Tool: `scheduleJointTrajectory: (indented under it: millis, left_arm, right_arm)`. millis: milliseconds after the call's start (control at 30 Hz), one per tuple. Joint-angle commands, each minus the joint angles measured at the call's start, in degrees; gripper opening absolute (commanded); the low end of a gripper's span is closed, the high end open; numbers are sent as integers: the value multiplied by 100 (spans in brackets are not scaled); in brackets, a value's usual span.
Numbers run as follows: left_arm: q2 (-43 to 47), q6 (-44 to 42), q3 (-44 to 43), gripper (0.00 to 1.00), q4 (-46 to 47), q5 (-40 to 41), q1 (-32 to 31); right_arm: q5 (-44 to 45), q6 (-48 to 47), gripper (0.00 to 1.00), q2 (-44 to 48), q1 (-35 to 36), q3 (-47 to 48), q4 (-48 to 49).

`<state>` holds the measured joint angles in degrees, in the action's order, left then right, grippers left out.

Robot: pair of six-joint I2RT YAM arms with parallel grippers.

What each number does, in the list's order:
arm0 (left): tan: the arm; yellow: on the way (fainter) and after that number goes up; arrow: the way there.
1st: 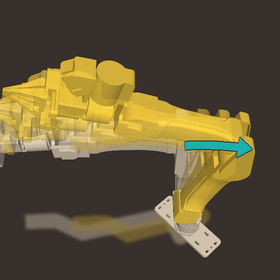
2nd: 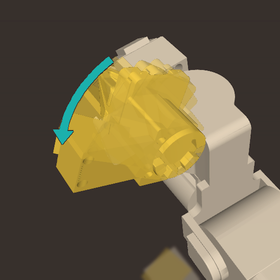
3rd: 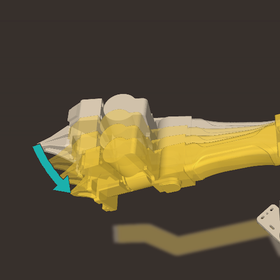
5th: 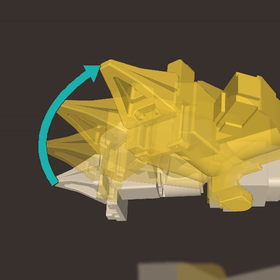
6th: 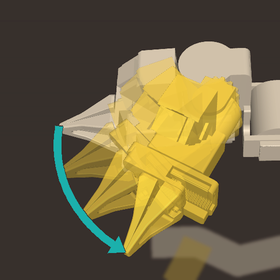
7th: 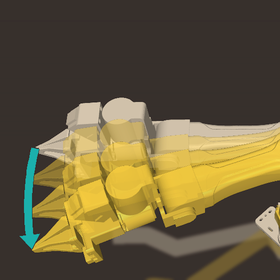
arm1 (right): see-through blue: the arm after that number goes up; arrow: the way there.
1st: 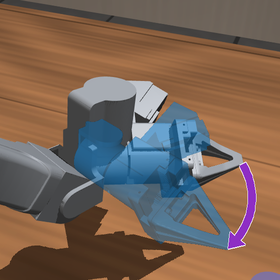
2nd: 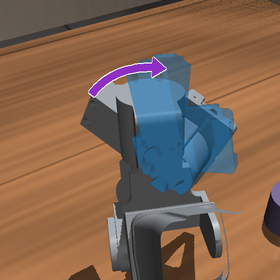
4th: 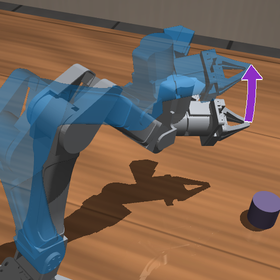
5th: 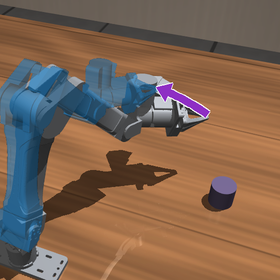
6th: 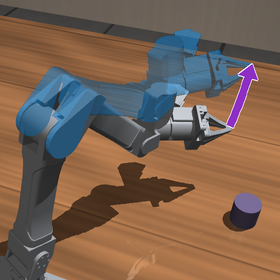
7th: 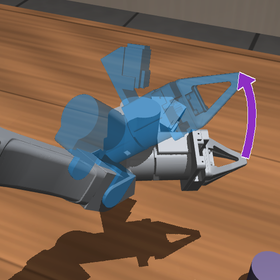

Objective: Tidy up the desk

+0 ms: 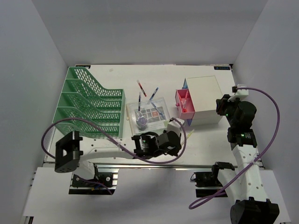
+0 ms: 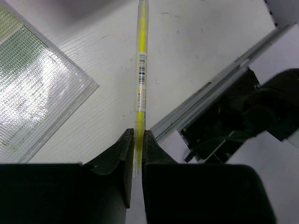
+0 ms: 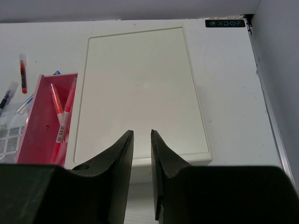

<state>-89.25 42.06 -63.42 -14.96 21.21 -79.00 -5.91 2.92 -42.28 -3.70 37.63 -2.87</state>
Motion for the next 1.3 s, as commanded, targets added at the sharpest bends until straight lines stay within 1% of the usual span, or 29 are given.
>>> scheduleJointTrajectory:
  millis: [0, 100, 133, 200, 233, 267, 367, 433, 467, 533, 600, 700, 800, 967, 1267]
  left_arm:
    - [714, -567, -215, 0, -217, -329, -36]
    - [1067, -673, -267, 0, -78, -4, 51]
    - [1224, -673, -337, 0, -51, 284, 104]
    - [1253, -778, -486, 0, -33, 785, 104]
    - [1122, -813, -748, 0, -77, 1214, 174]
    - [1016, -866, -899, 0, -112, 1367, 279]
    - [552, -937, -1364, 0, -95, 1737, 473]
    - [304, -937, -1550, 0, -7, 1694, 736]
    - [16, -919, -1794, 0, -7, 1650, 824]
    - [-311, -893, -2086, 0, -121, 1527, 1079]
    - [-759, -831, -2551, 0, -278, 1281, 1289]
    - [-1277, -665, -3148, 0, -569, 1105, 1501]
    - [-1602, -533, -3483, 0, -771, 965, 1677]
    - [-1955, -418, -3695, 0, -912, 674, 1993]
    - [-2658, -357, -4415, 0, -1359, 191, 2099]
  right_arm:
    - [73, 42, 27, 97, -16, -18, 217]
    - [73, 25, 27, 97, -16, -19, 217]
    - [81, 16, 28, 89, -16, -27, 226]
    - [108, 7, 27, 97, -16, -36, 226]
    - [117, 7, 27, 106, -16, -36, 217]
    - [125, -2, 27, 115, -16, -45, 382]
    - [134, -2, 27, 115, -16, -54, 393]
    - [152, -11, 27, 124, -16, -62, 402]
    - [160, -11, 27, 132, -25, -71, 402]
    - [187, -19, 27, 150, -25, -71, 410]
    - [187, -19, 27, 159, -25, -71, 410]
    - [187, -19, 28, 168, -16, -71, 419]
    - [187, -28, 27, 194, -8, -71, 419]
    - [205, -37, 27, 212, -16, -71, 419]
    - [205, -46, 27, 220, -8, -71, 419]
